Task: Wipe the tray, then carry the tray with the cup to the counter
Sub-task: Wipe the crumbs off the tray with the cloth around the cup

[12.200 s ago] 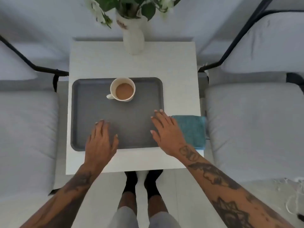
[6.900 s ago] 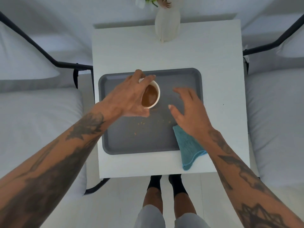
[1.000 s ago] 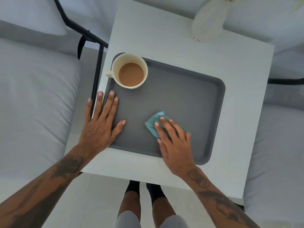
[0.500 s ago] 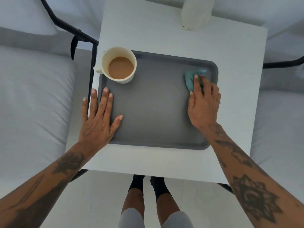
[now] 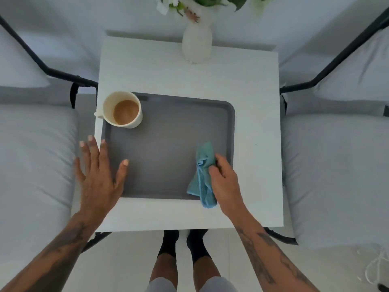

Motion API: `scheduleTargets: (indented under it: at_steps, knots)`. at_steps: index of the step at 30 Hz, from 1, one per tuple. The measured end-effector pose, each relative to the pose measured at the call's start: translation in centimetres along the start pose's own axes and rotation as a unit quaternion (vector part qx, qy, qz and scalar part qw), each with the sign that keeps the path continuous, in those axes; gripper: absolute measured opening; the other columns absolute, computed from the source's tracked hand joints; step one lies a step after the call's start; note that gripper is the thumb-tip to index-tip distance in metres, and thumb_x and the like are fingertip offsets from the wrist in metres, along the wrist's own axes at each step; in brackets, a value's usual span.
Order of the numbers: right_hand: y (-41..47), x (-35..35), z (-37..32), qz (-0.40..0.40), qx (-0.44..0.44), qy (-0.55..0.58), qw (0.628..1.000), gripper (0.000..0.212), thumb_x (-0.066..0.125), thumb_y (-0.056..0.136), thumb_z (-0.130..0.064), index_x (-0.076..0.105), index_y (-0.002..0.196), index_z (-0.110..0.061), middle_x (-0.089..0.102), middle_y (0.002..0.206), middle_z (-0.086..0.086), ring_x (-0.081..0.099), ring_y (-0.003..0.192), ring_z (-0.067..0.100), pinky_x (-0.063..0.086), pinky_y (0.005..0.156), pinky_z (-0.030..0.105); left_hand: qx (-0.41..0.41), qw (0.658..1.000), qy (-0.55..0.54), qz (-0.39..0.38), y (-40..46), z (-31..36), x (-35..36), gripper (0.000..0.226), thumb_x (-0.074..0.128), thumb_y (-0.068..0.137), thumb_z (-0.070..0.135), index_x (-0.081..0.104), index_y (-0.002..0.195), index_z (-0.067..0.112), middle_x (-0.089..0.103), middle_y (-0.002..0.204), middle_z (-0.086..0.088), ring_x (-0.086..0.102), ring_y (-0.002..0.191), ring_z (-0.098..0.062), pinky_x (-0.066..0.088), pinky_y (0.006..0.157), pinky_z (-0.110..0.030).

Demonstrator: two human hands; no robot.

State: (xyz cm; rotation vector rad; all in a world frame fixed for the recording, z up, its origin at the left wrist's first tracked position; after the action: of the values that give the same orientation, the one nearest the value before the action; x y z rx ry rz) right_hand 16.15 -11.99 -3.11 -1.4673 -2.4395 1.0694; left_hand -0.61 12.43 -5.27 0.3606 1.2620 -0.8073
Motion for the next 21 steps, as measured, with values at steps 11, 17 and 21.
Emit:
scheduleTargets:
  at_steps: [11, 17, 21]
  knots:
    - [-8.8, -6.8, -3.9, -0.217, 0.061, 0.329, 0.917, 0.064, 0.075, 0.081, -0.044, 0.052, 0.136, -0.021, 0.061, 0.135, 0.014, 0.060, 0.122, 0.035, 0.051, 0.099, 0.051, -0.169, 0.728, -0.591, -0.304, -8.5, 22.2, -5.4, 0.034, 0.075, 0.080, 0.047, 0.076, 0.108, 0.028, 0.078, 0.110, 0.000, 0.074, 0.103, -0.017, 0.060, 0.081, -0.026]
    - [-10.3, -9.6, -5.4, -0.149, -0.016, 0.131, 0.980, 0.078, 0.076, 0.064, -0.063, 0.038, 0.132, -0.059, 0.059, 0.128, -0.027, 0.061, 0.119, 0.006, 0.055, 0.097, 0.032, -0.186, 0.731, -0.605, -0.253, -9.1, 24.8, -8.2, 0.042, 0.081, 0.068, 0.033, 0.067, 0.093, 0.002, 0.076, 0.101, -0.016, 0.072, 0.092, -0.025, 0.057, 0.091, -0.052]
    - [-11.0, -10.4, -5.4, -0.143, -0.042, 0.080, 0.986, 0.102, 0.070, 0.062, -0.074, 0.015, 0.146, -0.056, 0.041, 0.149, -0.022, 0.049, 0.132, 0.004, 0.048, 0.106, 0.034, -0.169, 0.750, -0.587, -0.254, -10.3, 25.9, -9.0, 0.031, 0.082, 0.063, 0.039, 0.067, 0.077, 0.015, 0.076, 0.091, -0.013, 0.074, 0.086, -0.023, 0.063, 0.073, -0.046]
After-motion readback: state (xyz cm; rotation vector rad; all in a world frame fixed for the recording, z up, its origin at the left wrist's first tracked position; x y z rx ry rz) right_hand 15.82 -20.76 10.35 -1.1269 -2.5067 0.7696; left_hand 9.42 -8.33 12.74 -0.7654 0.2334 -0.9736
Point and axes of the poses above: each hand's wrist, its own y-axis towards the middle knuckle, its own x-axis out of the palm, z = x × y, the point moved 5 cm from there along y, towards the middle knuckle
